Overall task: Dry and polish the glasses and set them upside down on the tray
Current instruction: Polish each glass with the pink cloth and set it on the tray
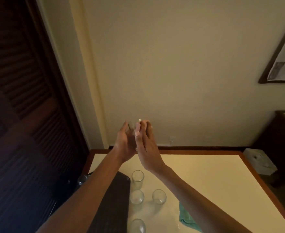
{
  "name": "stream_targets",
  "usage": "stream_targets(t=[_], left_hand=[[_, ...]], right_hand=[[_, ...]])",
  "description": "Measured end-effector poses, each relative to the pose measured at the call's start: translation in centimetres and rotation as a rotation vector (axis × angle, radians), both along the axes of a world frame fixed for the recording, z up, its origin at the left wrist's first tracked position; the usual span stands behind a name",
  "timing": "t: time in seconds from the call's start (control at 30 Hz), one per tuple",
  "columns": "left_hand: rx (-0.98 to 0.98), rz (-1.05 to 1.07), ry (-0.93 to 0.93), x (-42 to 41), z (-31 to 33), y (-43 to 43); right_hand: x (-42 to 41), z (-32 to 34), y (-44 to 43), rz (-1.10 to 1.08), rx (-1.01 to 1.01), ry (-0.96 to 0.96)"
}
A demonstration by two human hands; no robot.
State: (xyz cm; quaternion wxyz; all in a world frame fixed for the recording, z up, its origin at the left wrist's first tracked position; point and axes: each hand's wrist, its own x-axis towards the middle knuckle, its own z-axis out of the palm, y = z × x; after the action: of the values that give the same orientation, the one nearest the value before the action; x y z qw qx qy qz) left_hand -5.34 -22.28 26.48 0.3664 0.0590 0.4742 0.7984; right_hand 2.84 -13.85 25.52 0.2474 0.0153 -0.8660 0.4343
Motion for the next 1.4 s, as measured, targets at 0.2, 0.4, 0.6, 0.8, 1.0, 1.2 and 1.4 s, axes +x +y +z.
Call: stream_targets(t=[0.2,0.4,0.6,0.8,1.0,1.2,1.4], left_hand=[[0.037,-0.040,-0.016,0.2,1.9,-1.5],[0.123,-0.098,-0.041,0.7,2.8,-1.5],[0.012,0.011,0.058,0.4,2.7,-0.8],[-0.059,0.122,0.086,-0.6,6.0,-0.1],[-0.046,0.155,0.040,1.6,5.6,2.0],[-0.160,0.305,0.067,1.6,6.2,4.0],[-0.186,0.252,0.188,1.0,6.0,4.2]], right_hand=[[0.0,0.2,-0.9,-0.185,0.294,0.120],[-2.9,2.4,-0.2,-0.203,0.195,0.055],[-3.9,4.9,-0.5,-0.261,-0.192,0.056],[-2.0,1.7,-2.2,-0.225,0.004,0.205],[-2.8,7.6,2.4,-0.216,-0.112,0.017],[-1.7,5.6,2.2,-0.106,-0.503,-0.089],[-1.2,3.3,2.2,-0.065,-0.193,0.179]])
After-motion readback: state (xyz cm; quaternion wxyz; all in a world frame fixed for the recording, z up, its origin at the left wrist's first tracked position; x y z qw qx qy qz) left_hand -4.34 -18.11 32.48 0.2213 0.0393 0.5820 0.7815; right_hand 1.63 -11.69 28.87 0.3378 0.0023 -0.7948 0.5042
